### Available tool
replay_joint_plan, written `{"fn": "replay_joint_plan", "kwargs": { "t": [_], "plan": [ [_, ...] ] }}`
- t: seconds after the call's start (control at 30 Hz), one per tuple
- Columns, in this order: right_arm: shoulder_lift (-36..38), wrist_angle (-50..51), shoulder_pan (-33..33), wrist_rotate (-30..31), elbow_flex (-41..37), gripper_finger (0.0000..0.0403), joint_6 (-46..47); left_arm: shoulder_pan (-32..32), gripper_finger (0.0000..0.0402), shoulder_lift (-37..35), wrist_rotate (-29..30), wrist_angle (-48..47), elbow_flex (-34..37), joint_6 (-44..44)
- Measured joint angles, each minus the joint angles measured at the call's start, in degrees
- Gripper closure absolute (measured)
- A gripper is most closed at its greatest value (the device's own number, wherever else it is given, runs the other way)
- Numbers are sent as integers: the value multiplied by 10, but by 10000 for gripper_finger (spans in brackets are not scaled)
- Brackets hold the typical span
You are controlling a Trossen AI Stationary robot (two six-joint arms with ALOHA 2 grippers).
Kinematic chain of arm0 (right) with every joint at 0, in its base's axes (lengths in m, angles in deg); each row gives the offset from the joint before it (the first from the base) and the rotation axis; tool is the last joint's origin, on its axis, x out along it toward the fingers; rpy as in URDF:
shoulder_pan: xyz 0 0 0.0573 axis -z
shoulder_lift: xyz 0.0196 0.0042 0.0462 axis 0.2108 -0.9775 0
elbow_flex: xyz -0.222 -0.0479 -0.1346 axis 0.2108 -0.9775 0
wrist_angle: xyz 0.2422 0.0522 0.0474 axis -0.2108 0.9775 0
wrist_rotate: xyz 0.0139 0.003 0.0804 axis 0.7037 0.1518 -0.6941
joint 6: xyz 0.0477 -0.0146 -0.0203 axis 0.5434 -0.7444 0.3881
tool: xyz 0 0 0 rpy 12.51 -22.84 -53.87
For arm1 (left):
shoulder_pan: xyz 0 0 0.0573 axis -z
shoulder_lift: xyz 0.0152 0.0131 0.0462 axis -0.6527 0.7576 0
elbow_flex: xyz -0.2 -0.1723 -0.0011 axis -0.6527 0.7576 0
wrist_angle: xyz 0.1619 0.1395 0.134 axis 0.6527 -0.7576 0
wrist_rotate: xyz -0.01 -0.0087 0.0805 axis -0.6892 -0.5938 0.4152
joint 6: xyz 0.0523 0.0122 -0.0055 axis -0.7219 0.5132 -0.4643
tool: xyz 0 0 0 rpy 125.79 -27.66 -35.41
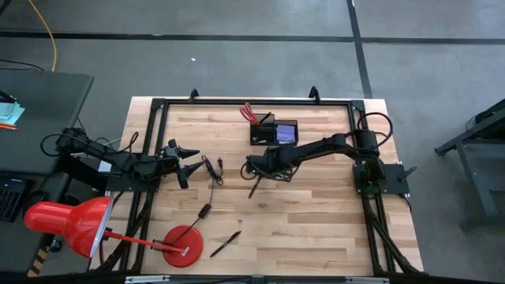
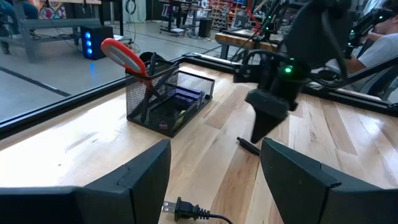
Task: Pick and place office supplies into organizer
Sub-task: Put the top black pen into the mesh desk organizer
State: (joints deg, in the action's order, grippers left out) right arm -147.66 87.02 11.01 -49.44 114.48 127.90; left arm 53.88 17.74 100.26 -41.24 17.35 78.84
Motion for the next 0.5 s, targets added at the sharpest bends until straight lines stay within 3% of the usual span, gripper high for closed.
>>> {"fn": "replay_joint_plan", "kwargs": {
  "t": [0.2, 0.37, 0.5],
  "plan": [
    [0, -30, -15, -57, 0, 402, 76, 0, 169, 0, 0, 0, 0, 0],
    [1, -55, -25, -81, 0, 402, -84, 0, 169, 0, 0, 0, 0, 0],
    [1, -68, -37, -134, 0, 402, -148, 0, 169, 0, 0, 0, 0, 0]
  ]
}}
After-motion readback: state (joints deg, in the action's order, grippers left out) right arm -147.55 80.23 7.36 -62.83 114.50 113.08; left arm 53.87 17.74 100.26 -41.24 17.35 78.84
